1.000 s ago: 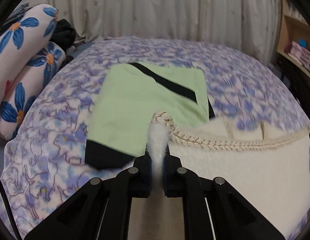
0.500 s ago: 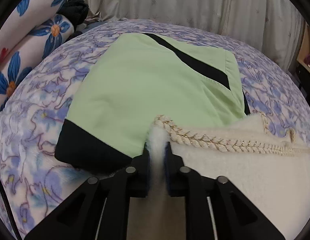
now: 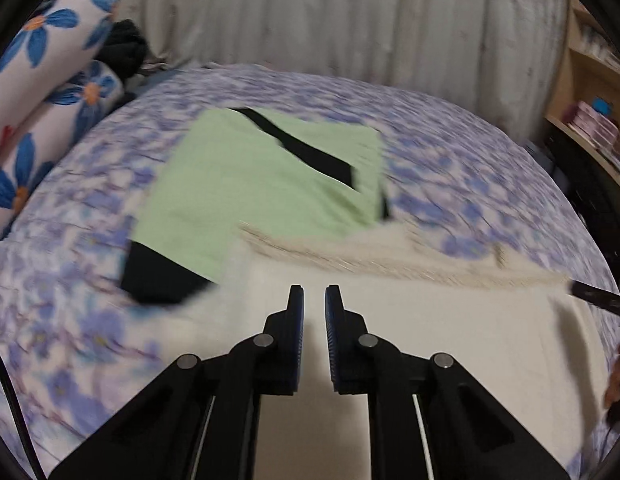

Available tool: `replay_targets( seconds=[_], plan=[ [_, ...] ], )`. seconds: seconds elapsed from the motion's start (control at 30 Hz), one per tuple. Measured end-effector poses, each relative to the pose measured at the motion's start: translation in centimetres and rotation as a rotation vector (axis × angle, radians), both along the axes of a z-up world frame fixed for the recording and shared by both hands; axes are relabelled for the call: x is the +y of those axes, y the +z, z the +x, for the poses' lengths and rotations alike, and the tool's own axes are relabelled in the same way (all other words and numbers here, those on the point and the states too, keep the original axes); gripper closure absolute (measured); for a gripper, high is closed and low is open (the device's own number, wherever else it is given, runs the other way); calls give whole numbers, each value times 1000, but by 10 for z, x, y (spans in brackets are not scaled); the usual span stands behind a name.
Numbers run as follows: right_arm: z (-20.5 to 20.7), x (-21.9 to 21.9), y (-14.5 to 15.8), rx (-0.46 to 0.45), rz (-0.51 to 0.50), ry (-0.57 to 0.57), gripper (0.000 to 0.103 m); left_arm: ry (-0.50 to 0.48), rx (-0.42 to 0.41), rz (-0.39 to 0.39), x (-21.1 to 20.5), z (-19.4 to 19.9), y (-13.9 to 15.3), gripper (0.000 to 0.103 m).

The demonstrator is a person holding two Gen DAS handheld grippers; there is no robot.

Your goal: Fold large clothes

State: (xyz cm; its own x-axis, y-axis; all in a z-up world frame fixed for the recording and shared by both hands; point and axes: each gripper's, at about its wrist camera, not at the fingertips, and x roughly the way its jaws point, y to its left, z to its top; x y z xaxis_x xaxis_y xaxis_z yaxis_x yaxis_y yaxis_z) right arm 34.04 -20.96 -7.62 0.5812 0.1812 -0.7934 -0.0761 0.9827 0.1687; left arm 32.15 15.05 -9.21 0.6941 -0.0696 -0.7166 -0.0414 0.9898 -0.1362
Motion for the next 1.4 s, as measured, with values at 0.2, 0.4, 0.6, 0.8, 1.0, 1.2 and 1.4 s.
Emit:
replay_targets(
  seconds=[0.2, 0.4, 0.6, 0.8, 1.0, 1.2, 1.4],
  plan=[
    [12, 39, -29, 32, -71, 29, 84, 86, 105, 120, -11, 23, -43, 93],
    [21, -67, -40, 36, -144, -233, 89, 144, 101, 74, 40, 31, -54, 91],
    [3, -142, -39, 58, -84, -332, 103, 131, 104, 108, 39, 31, -56, 91],
    [-28, -107, -11, 16, -89, -292, 100, 130, 118, 140, 22, 5, -35, 81],
    [-80, -40, 5, 19, 34, -110, 98, 62, 96, 110, -20, -74, -9, 39],
    [-132, 29, -18, 67, 77, 61, 88, -15, 96, 82, -70, -136, -18, 39],
    [-164, 7, -36, 31, -17, 15, 88, 97, 127, 132, -53, -156, -49, 36]
  ],
)
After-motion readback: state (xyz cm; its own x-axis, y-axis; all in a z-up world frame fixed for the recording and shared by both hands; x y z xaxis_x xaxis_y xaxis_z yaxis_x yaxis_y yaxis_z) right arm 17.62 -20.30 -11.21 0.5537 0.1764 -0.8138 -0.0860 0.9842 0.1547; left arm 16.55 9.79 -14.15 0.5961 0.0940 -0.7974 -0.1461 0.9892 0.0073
